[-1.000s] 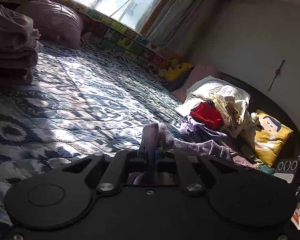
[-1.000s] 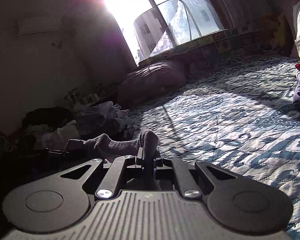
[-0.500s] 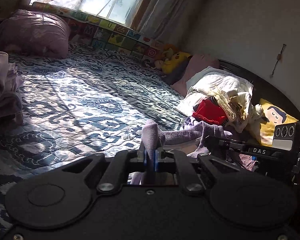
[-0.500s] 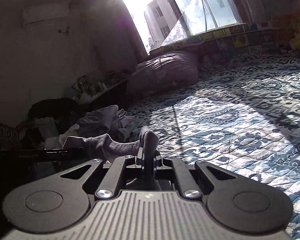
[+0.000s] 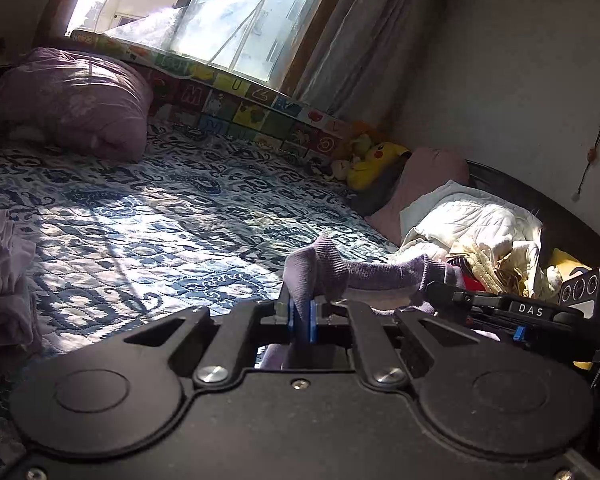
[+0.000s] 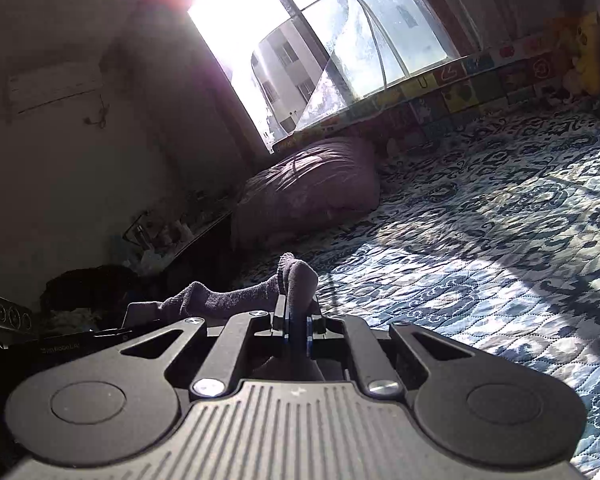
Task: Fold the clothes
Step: 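Carry the sweatshirt with both tools to open bed space and lay it down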
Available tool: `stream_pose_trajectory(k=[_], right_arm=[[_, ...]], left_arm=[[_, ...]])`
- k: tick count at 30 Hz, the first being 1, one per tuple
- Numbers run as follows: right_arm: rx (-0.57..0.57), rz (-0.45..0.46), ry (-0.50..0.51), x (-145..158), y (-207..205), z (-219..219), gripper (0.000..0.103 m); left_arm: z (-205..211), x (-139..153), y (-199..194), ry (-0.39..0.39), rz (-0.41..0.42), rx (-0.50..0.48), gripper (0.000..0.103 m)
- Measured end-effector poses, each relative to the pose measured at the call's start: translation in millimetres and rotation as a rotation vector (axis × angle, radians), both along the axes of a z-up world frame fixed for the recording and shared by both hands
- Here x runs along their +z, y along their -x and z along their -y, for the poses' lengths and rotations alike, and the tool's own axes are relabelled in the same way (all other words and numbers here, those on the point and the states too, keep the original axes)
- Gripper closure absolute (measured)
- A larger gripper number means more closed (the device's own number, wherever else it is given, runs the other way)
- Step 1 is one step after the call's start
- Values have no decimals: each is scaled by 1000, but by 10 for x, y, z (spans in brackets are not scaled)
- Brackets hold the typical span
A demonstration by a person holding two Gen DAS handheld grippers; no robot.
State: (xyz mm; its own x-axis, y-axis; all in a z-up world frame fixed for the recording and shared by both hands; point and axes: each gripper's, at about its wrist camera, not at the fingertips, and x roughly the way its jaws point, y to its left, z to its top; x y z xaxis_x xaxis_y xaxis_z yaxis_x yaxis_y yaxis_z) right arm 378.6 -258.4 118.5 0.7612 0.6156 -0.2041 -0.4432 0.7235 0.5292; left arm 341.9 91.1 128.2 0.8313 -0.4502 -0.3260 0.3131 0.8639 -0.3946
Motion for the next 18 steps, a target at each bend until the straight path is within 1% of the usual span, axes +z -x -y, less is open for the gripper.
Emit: stream_pose_trajectory(k=[2,5,6,8,11,12,14,16,18], right_arm=[[-13,37,-21,133,-110,34,94],[-12,93,-67,341,-195,88,94],[-7,117,-69,390,-178,89,94],[14,152,-69,418,-111,91,94],[70,153,-57,180,68,71,94],[90,142,-49,36,148,56,94],[143,92,-22,-315,313,19,94],[206,2,25,-794,567,-60,94],[248,-78,69,-1188,784,-123,94]], left_arm=[[-6,175,-93,13,40,10,99],[-60,398,-89,49,114,10,99],[-75,424,-65,54,129,7,99],[-86,341,46,38,130,-6,99],[-102,215,212,15,131,-24,99],[-101,128,279,-2,122,-36,99],[-79,-210,453,-68,66,-81,99],[-52,-573,639,-138,4,-129,99],[-8,-951,839,-210,-67,-179,99]])
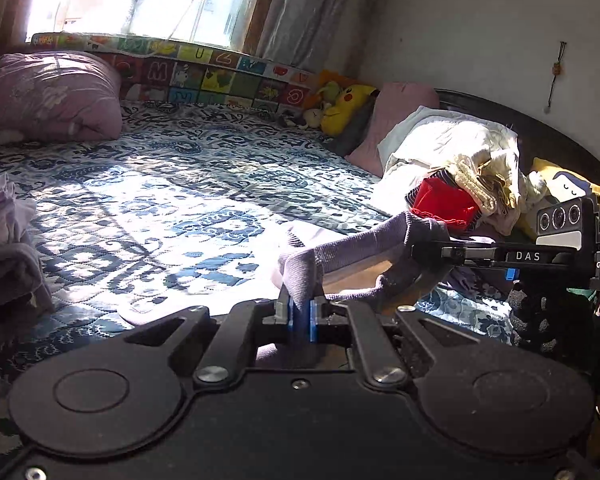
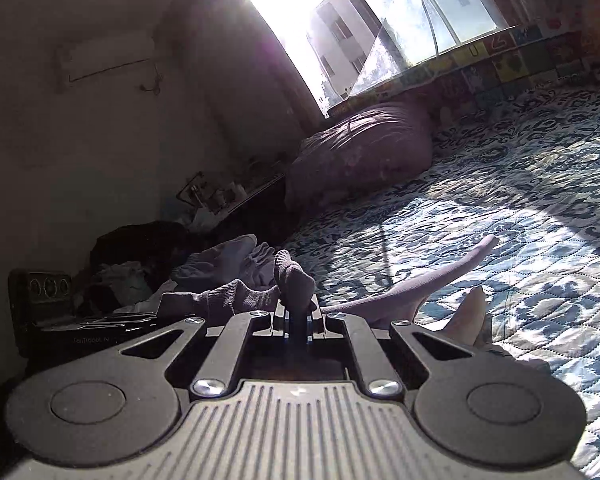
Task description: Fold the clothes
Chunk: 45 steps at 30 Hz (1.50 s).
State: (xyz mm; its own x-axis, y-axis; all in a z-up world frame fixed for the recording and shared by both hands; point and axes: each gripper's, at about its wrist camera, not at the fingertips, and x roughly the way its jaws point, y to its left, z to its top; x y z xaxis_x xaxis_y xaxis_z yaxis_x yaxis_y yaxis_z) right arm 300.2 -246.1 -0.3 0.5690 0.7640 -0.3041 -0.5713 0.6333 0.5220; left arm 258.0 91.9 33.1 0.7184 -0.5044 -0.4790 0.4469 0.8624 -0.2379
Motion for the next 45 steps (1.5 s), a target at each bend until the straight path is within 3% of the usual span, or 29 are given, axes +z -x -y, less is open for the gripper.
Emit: stream_pose_trajectory(k=[2,6,9,13,17,20,22,27,30,33,36,39,41,42,43,44,45], right_arm=[[38,-56,45,-325,254,-92,94],[98,-94,111,-616,701,-322,94],[170,-86,180,-681,1016,-435,94],[253,-54,353,-762,1362,-665,94],[323,-53,507,-860,1615,-817,93],[348,-37,608,-870,1767,-870,88],[370,-35,651,-845,1841,-865,81],[454,7,771,-766,2122,-765,69],[450,17,764,-654,2202,-659,69],[386,29,662,-487,2165,-601,69],[244,51,523,-408,2040,-654,70],[148,29,469,-537,1953,-831,71],[210,-17,641,-815,1993,-1118,71],[269,-8,767,-949,2090,-1229,72],[331,4,896,-1082,2193,-1337,73],[360,139,988,-1101,2411,-1389,72],[373,150,1008,-1083,2472,-1388,72]], left_arm=[[48,-315,196,-73,-52,-45,99],[220,-693,608,-208,-76,-139,99],[319,-782,854,-283,-59,-203,99],[409,-983,1155,-409,-41,-282,99],[409,-1173,1347,-475,-63,-311,99],[419,-1251,1461,-517,-92,-341,97],[435,-1278,1552,-549,-118,-377,86],[444,-1190,1869,-628,-109,-438,85],[340,-983,1919,-559,-76,-388,85],[262,-828,1833,-411,-76,-297,85],[325,-823,1655,-305,-115,-174,85],[552,-1106,1578,-342,-231,-158,85],[734,-1368,1579,-410,-329,-184,85],[824,-1506,1668,-483,-352,-225,80],[876,-1543,1787,-541,-298,-252,80],[905,-1551,1882,-574,-267,-272,73],[884,-1504,1913,-555,-285,-272,60]])
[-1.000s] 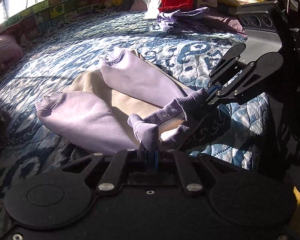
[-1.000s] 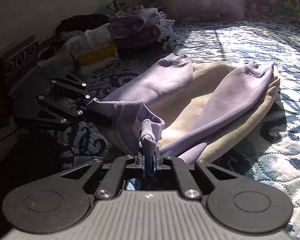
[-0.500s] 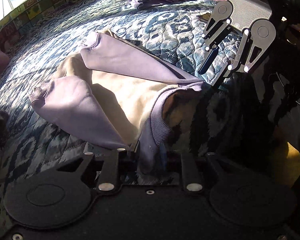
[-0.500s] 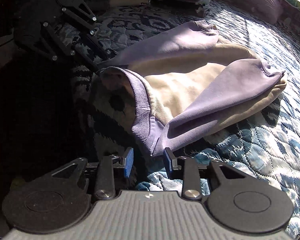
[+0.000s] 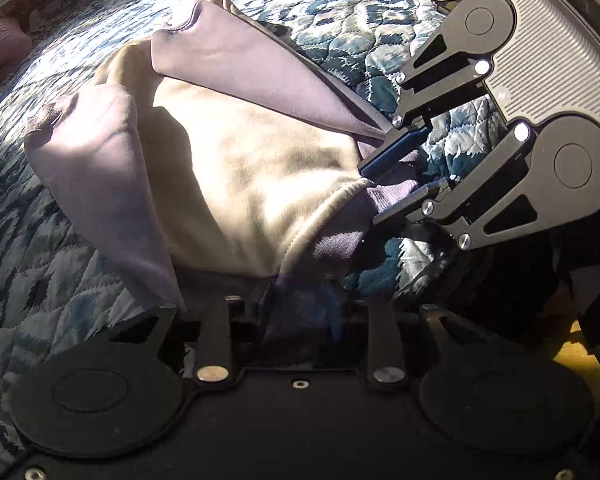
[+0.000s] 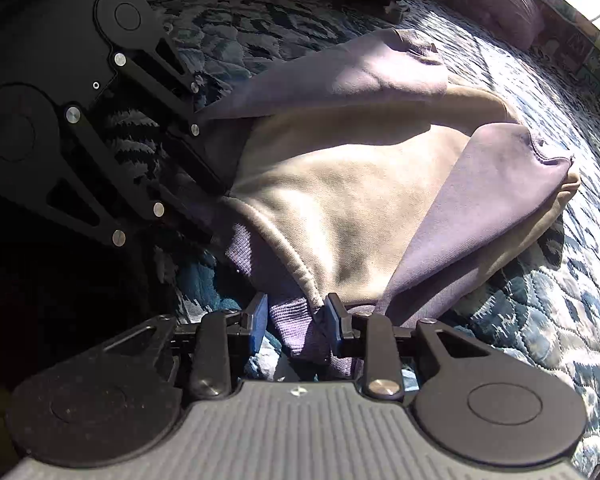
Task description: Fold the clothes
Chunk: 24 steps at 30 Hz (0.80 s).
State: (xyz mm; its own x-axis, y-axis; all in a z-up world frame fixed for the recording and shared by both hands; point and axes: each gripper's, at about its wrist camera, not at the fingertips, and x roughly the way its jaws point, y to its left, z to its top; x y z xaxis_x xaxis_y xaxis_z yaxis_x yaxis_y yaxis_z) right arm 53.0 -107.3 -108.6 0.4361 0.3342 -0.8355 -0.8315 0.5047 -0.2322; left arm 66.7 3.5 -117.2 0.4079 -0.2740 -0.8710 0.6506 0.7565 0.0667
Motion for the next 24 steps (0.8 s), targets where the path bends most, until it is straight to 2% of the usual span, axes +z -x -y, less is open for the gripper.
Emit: stream_pose_trajectory(k=[2,4,6,8,9,10,11,12,15,17,19,20,21,23,24], right_arm=[[-10,-41,-52,113,16,57,74],[-48,-48,-181,269,-20,139,74],[-112,-38,-292,368,-84,198,74],[-226,4,-340,301,-184,207,73],[-249,-23,-319,168,-213,202,73],[-270,-52,-295,28,-241,196,72],[-290,-82,-271,-113,-268,191,71],[-276,-31,-296,-174,-177,212,71],[-301,-58,-444,-169,-61,465,69],[-342,-71,-595,-47,-96,698,71],[-422,-21,-707,46,-162,893,71],[-474,1,-750,59,-202,991,68],[-527,6,-787,45,-261,1079,58],[-634,15,-858,12,-381,1254,45],[-691,11,-896,-26,-475,1353,45]], left_arm=[[-91,128,-6,68,-11,47,62],[-181,271,-42,141,14,95,62],[-207,347,-94,175,39,137,62],[-216,305,-175,182,46,207,58],[-214,223,-232,178,16,249,57],[-201,68,-293,166,-54,287,57],[-182,-54,-286,153,-87,289,55],[-155,-98,-220,140,-65,263,49],[-130,-22,-105,138,-46,250,43],[-223,89,-98,206,-20,289,43],[-337,204,-135,290,7,345,43],[-391,263,-165,333,24,377,43],[-447,317,-204,376,38,411,43],[-567,407,-327,442,67,501,43],[-624,448,-394,470,86,543,43]])
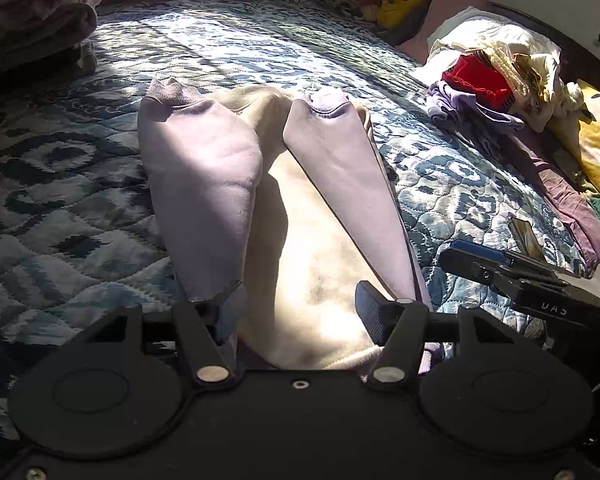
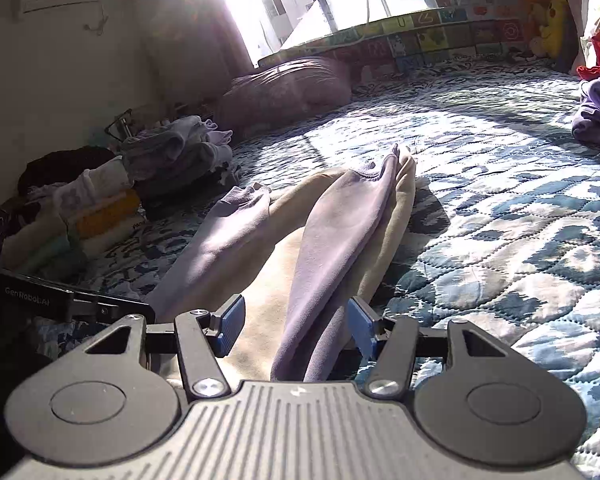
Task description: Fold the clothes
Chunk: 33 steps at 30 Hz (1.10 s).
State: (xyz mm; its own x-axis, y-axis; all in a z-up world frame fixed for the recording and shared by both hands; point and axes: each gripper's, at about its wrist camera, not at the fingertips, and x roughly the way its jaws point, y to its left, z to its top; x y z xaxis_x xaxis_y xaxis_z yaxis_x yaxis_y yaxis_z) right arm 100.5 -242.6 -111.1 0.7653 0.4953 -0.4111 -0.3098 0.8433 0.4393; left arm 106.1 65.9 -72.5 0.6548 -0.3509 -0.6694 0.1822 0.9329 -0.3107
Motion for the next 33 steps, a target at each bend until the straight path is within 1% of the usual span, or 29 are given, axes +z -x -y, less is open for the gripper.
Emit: stream_pose_trajectory(k=[2,3,5,8,10,14,15,18,19,20,21,22,24,26,28,31,32,33], right_arm=[[-66,-36,-57,-92,-165,147,45],[-84,-53,-69,-128,-222,171,45],[-112,-89,-92,-239,-348,189,44],[-109,-88,-94,-301,-471,124,43],[-100,-79,-94,-316,-546,81,41],[-100,-86,-119,-335,-671,71,28],[-101,-93,-122,-350,-707,71,26],[-106,-127,-136,-406,-804,83,24],[-100,-130,-138,-416,-822,78,23],[-93,-133,-139,-426,-839,72,22],[-86,-136,-141,-436,-857,66,18],[-75,-131,-129,-432,-861,38,15],[-57,-120,-98,-422,-864,-25,7],[-46,-109,-63,-413,-859,-85,4],[-41,-105,-50,-414,-864,-106,1],[-41,-105,-55,-418,-882,-98,1],[-41,-105,-58,-420,-883,-93,1],[-41,-105,-59,-420,-887,-90,1]], left_arm=[[-99,63,-147,36,40,73,43],[-153,73,-223,51,53,104,43],[-278,44,-415,82,44,162,43],[-379,-8,-636,91,60,206,43],[-441,-56,-780,100,49,228,43],[-575,-147,-1047,139,-10,270,42],[-612,-155,-1092,142,-11,285,42],[-766,-174,-1261,138,0,345,42],[-800,-182,-1311,133,5,352,42],[-832,-189,-1376,127,11,349,45],[-859,-196,-1444,121,15,342,53],[-872,-201,-1517,112,16,329,55],[-882,-201,-1660,80,17,304,56],[-901,-210,-1811,68,15,286,58],[-898,-229,-1952,58,5,264,61],[-864,-242,-2067,33,0,241,74],[-847,-238,-2070,20,4,240,88],[-829,-233,-2072,6,8,239,94]])
